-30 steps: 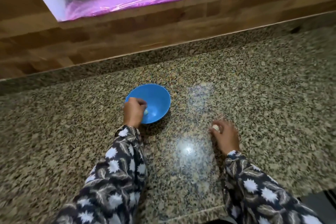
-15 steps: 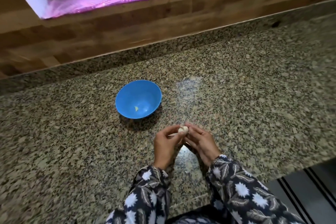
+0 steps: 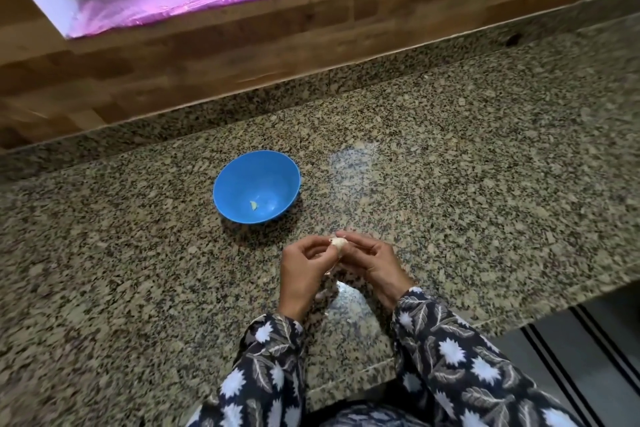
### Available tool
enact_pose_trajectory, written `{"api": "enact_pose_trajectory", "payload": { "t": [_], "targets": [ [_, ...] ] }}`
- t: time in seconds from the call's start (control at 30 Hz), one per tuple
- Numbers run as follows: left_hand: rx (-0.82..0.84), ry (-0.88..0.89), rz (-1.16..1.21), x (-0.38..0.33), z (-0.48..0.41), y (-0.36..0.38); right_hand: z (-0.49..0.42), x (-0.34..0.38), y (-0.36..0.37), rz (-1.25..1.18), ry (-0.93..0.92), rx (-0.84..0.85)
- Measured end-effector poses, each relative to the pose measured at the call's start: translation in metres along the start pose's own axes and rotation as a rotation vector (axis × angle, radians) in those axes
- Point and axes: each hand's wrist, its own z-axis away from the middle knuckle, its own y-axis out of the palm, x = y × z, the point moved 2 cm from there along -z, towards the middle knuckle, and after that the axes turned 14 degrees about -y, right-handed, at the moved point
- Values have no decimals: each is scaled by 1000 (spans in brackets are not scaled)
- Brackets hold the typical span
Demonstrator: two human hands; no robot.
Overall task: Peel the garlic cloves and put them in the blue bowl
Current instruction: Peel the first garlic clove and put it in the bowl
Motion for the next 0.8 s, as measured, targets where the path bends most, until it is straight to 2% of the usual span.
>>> {"api": "enact_pose_trajectory", "payload": {
  "t": [0.2,0.27,0.3,0.33,0.43,0.47,0.53,0.63,0.8],
  "targets": [
    [-259,227,-533,4,6,9,2,-4,3,14,-23,-39],
    [-295,245,-627,5,3,11,3,-7,1,-12,-7,-61],
    [-288,223,-576,6,1,12,3,-8,0,-28,1,-75],
    [-268,163,-429,6,0,12,2,-7,0,-50,9,-87],
    [-133,-236,336,8,-2,8,-2,1,-3,-105,18,-98],
    [-106,-333,516,11,-3,5,-4,4,-5,-66,13,-86],
    [-97,-414,562,19,-8,-5,-11,9,-15,258,-41,-58],
    [-98,-390,262,26,-12,-19,-22,18,-36,965,-141,-50],
    [-101,-242,-237,29,-21,-28,-32,24,-47,1378,-203,12]
  ]
}}
